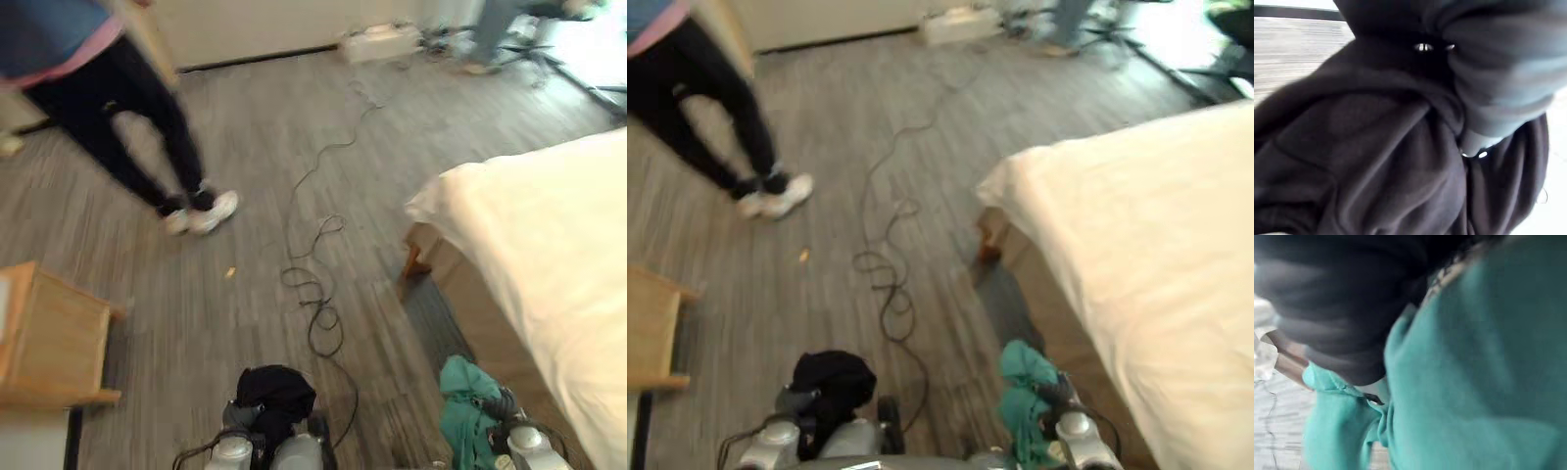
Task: Tidy up the quilt and then pick up the clothes from the bed and put them into the laundry hamper.
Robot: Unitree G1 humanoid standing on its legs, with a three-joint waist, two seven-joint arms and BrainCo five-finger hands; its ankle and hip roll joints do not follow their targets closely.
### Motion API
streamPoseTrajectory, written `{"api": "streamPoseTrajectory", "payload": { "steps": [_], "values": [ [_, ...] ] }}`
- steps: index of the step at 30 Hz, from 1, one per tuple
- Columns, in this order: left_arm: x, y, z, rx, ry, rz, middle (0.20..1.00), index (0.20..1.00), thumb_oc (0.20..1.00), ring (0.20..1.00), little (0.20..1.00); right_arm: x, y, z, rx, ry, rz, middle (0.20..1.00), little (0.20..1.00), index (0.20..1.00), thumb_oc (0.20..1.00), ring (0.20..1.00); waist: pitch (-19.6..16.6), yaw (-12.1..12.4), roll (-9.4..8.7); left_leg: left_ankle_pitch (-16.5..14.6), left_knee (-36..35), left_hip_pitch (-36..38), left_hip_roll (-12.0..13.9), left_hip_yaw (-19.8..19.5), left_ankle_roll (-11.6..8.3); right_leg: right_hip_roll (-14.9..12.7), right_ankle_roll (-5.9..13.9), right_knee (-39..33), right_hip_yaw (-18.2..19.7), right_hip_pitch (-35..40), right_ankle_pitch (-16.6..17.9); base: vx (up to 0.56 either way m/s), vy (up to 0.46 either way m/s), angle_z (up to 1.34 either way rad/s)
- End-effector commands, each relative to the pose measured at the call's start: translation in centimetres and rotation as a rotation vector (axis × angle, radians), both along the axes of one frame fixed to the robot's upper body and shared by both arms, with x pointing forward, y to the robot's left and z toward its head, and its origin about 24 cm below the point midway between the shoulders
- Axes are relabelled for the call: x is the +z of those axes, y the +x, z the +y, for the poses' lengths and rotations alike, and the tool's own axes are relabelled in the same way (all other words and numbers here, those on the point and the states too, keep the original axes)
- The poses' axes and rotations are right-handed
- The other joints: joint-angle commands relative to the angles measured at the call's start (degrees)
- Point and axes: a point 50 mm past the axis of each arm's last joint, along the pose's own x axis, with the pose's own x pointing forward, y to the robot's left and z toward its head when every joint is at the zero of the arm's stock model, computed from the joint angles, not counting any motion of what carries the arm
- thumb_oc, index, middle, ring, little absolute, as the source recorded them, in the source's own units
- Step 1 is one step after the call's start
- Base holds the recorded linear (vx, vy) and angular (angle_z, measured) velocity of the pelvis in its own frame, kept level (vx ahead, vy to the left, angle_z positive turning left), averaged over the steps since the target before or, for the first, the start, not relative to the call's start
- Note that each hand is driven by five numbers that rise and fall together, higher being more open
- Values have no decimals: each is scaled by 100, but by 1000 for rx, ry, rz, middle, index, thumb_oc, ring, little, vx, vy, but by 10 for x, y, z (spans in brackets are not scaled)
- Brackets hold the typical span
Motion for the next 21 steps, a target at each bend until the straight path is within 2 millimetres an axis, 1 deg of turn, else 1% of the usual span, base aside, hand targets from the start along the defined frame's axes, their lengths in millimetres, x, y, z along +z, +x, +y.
{"api": "streamPoseTrajectory", "payload": {
  "steps": [1, 2, 3, 4, 5, 6, 7, 9, 10, 11, 13, 14, 17, 18, 19, 20, 21],
  "values": [
    [18, 29, 14, 14, 52, -117, 200, 200, 200, 200, 200, 20, 44, -4, -29, -10, -142, 200, 200, 200, 200, 200, 418, 6, 28, -473, -435, 448, 236, -218, -472, 663, 280, 525, 1474, -1156, 31, -5, 119, 129],
    [18, 30, 14, 2, 56, -113, 200, 200, 200, 200, 200, 19, 42, -4, -29, -16, -136, 200, 200, 200, 200, 200, 418, -18, 66, -471, -424, 431, 216, -386, -484, 896, 294, 221, 1825, -1210, -131, 19, -22, 87],
    [16, 28, 14, -14, 66, -95, 200, 200, 200, 200, 200, 17, 39, -6, -37, -19, -122, 200, 200, 200, 200, 200, 448, -45, 90, -493, -409, 428, 192, -580, -500, 978, 288, -136, 2152, -1196, -281, 89, -99, 103],
    [15, 27, 14, -21, 71, -87, 200, 200, 200, 200, 200, 16, 37, -7, -41, -20, -117, 200, 200, 200, 200, 200, 445, -62, 91, -496, -415, 421, 189, -653, -517, 987, 261, -397, 2273, -1149, -238, 144, -200, 99],
    [11, 22, 16, -44, 95, -49, 200, 200, 200, 200, 200, 14, 31, -9, -62, -20, -108, 200, 200, 200, 200, 200, 428, -191, 64, -549, -436, 440, 71, -983, -517, 1082, 236, -1168, 2868, -1123, -108, 99, -158, 120],
    [11, 22, 16, -44, 96, -49, 200, 200, 200, 200, 200, 14, 31, -9, -62, -20, -108, 200, 200, 200, 200, 200, 418, -191, 65, -545, -433, 424, 74, -983, -517, 1086, 235, -1183, 2867, -1131, -92, 184, -167, 156],
    [7, 14, 19, -69, 117, -4, 200, 200, 200, 200, 200, 8, 19, -10, -65, -12, -65, 200, 200, 200, 200, 200, 370, -211, -36, -717, -248, 468, -94, -1206, -502, 1015, 263, -1605, 3130, -979, 33, 102, -45, 138],
    [7, 14, 19, -69, 118, -4, 200, 200, 200, 200, 200, 8, 19, -10, -65, -11, -65, 200, 200, 200, 200, 200, 380, -215, -36, -723, -241, 476, -95, -1210, -501, 1013, 265, -1619, 3125, -959, 38, 90, -84, 116],
    [3, 7, 14, -41, 92, 6, 200, 200, 200, 200, 200, 5, 16, -9, -43, -19, -40, 200, 200, 200, 200, 200, 263, -166, -5, -700, -267, 471, -76, -1212, -553, 972, 354, -1892, 2925, -757, 259, 78, -122, 68],
    [10, 19, 20, -168, 171, 9, 200, 200, 200, 200, 200, -9, -12, -25, 31, -153, 189, 200, 200, 200, 200, 200, 232, -5, 73, -458, -543, 842, 241, -860, -746, 1678, 14, -1388, 2104, -653, -269, 127, -150, 40],
    [7, 15, 19, -170, 165, 26, 200, 200, 200, 200, 200, -10, -14, -23, 33, -148, 193, 200, 200, 200, 200, 200, 202, 12, 84, -451, -543, 864, 243, -868, -754, 1694, -9, -1408, 2142, -584, -259, 78, -43, 0],
    [4, 10, 18, -162, 157, 47, 200, 200, 200, 200, 200, -10, -14, -22, 34, -144, 186, 200, 200, 200, 200, 200, 177, 26, 86, -460, -543, 885, 253, -851, -767, 1685, -22, -1454, 2122, -525, -253, 100, -58, -13],
    [-1, 3, 16, -162, 146, 79, 200, 200, 200, 200, 200, -10, -13, -19, 50, -138, 172, 200, 200, 200, 200, 200, 170, 29, 63, -466, -543, 967, 286, -917, -863, 1654, -83, -1612, 1930, -318, -257, 164, -123, 4],
    [-1, 2, 15, -161, 139, 82, 200, 200, 200, 200, 200, -9, -11, -18, 65, -135, 160, 200, 200, 200, 200, 200, 184, 51, 42, -507, -406, 985, 306, -908, -912, 1640, -99, -1693, 1842, -253, -250, 119, -147, 36],
    [-2, 1, 14, -152, 126, 87, 200, 200, 200, 200, 200, -7, -7, -18, 86, -140, 152, 200, 200, 200, 200, 200, 229, 71, -4, -669, 81, 852, 337, -938, -952, 1611, -122, -1793, 1742, -167, -242, 93, -157, 40],
    [-3, 0, 14, -152, 120, 92, 200, 200, 200, 200, 200, -6, -4, -17, 106, -147, 148, 200, 200, 200, 200, 200, 268, 113, -24, -650, 471, 749, 366, -940, -990, 1610, -160, -1847, 1698, -95, -269, 47, -111, 40],
    [-3, 0, 14, -152, 120, 92, 200, 200, 200, 200, 200, -6, -4, -17, 106, -147, 147, 200, 200, 200, 200, 200, 270, 104, -21, -671, 512, 727, 374, -952, -994, 1616, -163, -1852, 1688, -91, -267, 105, -193, 22]
  ]
}}
